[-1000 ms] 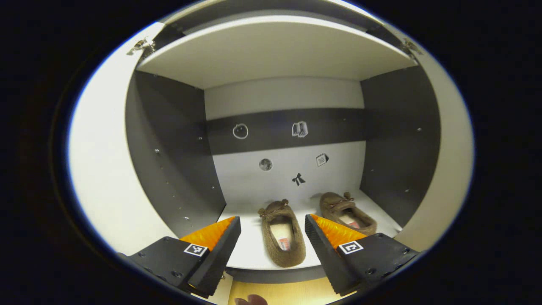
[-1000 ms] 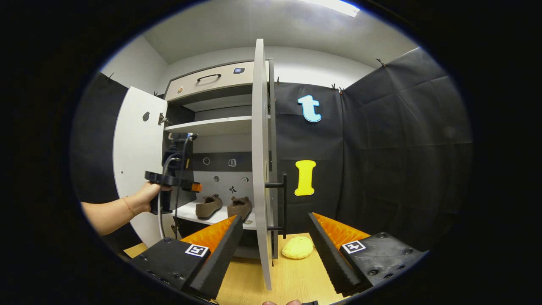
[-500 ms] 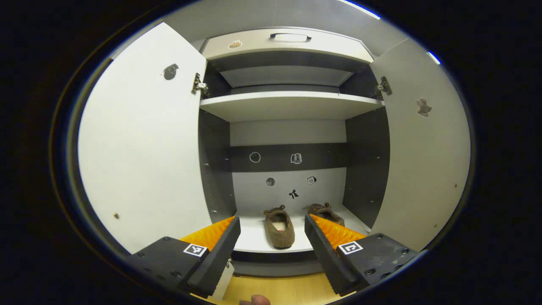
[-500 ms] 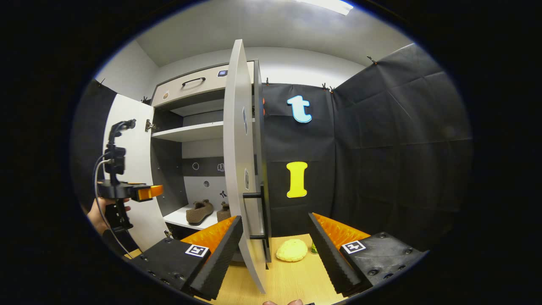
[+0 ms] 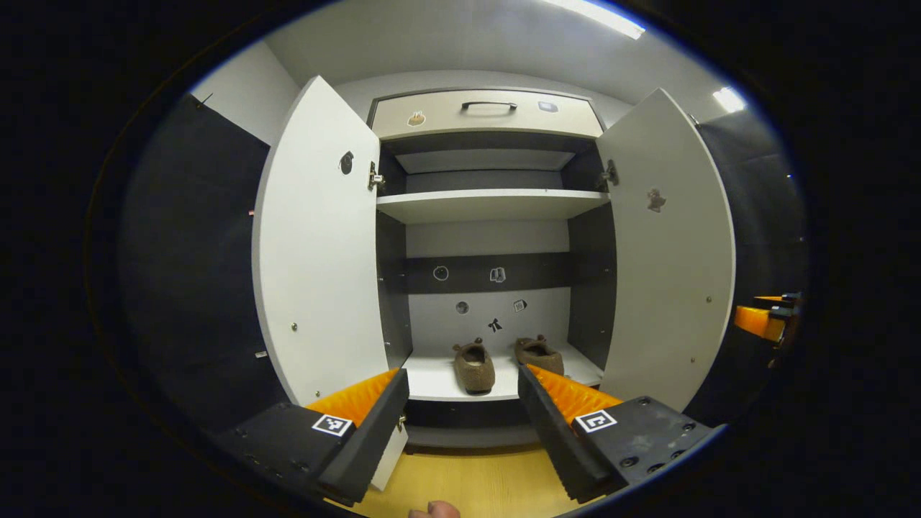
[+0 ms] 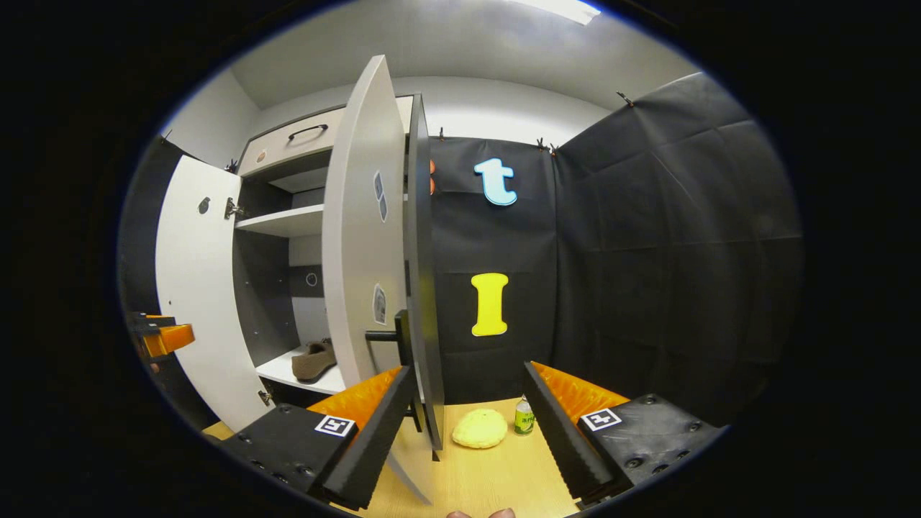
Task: Grab one shoe with the right hand and put it into the shoe cabinet, grab the other shoe with the left hand and put it into the shoe cabinet; then close the right door with the right hand and the left door with the left hand.
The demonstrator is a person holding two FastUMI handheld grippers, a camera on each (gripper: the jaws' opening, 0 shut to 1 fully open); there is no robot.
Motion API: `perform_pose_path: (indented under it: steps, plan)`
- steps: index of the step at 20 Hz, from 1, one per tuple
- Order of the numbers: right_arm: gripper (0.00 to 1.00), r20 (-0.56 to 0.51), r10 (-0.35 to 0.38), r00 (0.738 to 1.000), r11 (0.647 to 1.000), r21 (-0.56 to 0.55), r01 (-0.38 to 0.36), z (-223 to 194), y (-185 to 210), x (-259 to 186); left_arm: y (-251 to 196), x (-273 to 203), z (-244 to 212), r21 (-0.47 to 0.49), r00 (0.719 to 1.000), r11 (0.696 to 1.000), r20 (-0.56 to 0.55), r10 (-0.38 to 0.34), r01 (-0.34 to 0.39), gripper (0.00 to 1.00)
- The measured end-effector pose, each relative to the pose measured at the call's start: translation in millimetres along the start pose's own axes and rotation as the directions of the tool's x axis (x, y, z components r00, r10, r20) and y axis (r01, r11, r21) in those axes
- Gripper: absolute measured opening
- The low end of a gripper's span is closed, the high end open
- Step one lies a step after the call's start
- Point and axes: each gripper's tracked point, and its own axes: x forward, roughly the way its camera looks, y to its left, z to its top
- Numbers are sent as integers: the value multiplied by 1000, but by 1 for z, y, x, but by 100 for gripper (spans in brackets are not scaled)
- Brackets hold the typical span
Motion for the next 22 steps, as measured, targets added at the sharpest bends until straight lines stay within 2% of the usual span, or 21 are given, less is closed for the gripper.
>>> perform_pose_path:
  steps: [5, 16, 22]
  plan:
    - [98, 8, -14, 1000, 1000, -5, 14, -2, -1, 14, -8, -23, -4, -51, 1000, 998, 0, -22, 22, 96]
    - [98, 23, -75, 997, 997, 11, 75, -4, 20, 8, 28, -41, -25, -27, 999, 999, -45, -32, 30, 96]
    - [98, 22, -45, 999, 999, 25, 45, -8, 51, 4, 49, -47, -30, -18, 998, 999, -48, -30, 29, 96]
